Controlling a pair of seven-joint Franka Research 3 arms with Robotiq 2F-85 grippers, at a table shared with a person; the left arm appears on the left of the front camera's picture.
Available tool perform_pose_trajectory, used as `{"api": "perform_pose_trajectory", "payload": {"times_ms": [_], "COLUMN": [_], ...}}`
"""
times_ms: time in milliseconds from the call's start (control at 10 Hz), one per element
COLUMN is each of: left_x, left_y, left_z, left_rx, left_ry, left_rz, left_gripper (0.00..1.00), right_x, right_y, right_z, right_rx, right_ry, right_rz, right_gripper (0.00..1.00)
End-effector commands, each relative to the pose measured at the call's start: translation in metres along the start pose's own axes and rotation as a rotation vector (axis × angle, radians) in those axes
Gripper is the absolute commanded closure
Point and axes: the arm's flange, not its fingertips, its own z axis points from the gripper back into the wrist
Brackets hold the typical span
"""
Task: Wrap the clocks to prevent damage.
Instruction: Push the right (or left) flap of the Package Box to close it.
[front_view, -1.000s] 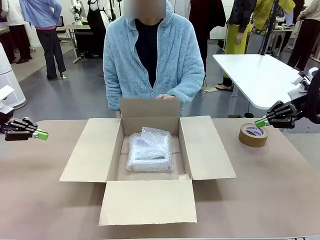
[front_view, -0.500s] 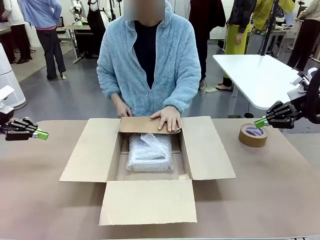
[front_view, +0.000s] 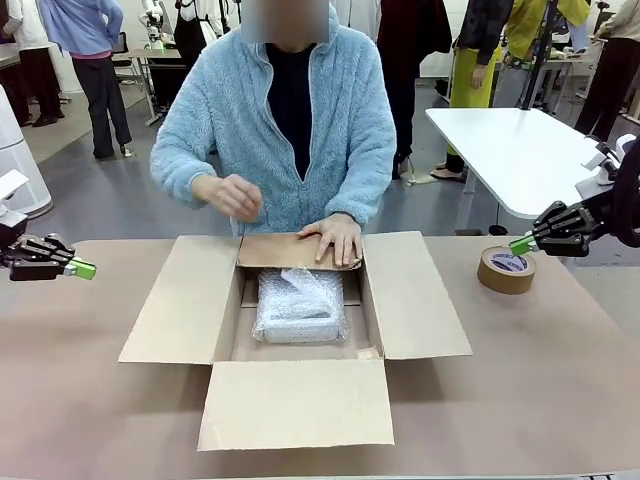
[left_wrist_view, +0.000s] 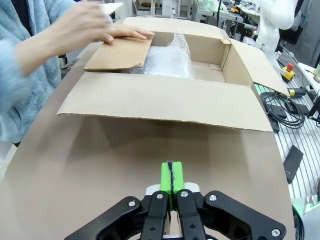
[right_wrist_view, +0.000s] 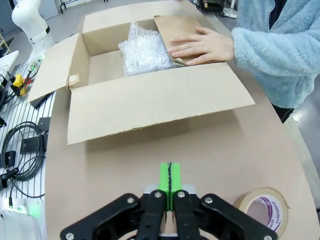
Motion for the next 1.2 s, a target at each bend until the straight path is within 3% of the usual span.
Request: {"api": "perform_pose_trajectory", "payload": {"times_ms": [0,1100], "left_x": [0.0017,0.0017], "left_y": [0.0005,0.0005], "left_z": [0.0014,0.0014], "left_rx": [-0.003,-0.003], "left_ry": [0.007,0.007], "left_rz": [0.013,0.013], "left_gripper": [1.0,1.0], "right_x": [0.0009,0.0009], "right_y": [0.0016,0.0016], "right_z": [0.0027,0.0027], "right_rx": [0.002,0.002], "right_ry": [0.001,0.001], "right_rz": [0.0,0.0], "right_gripper": [0.99,0.99]}}
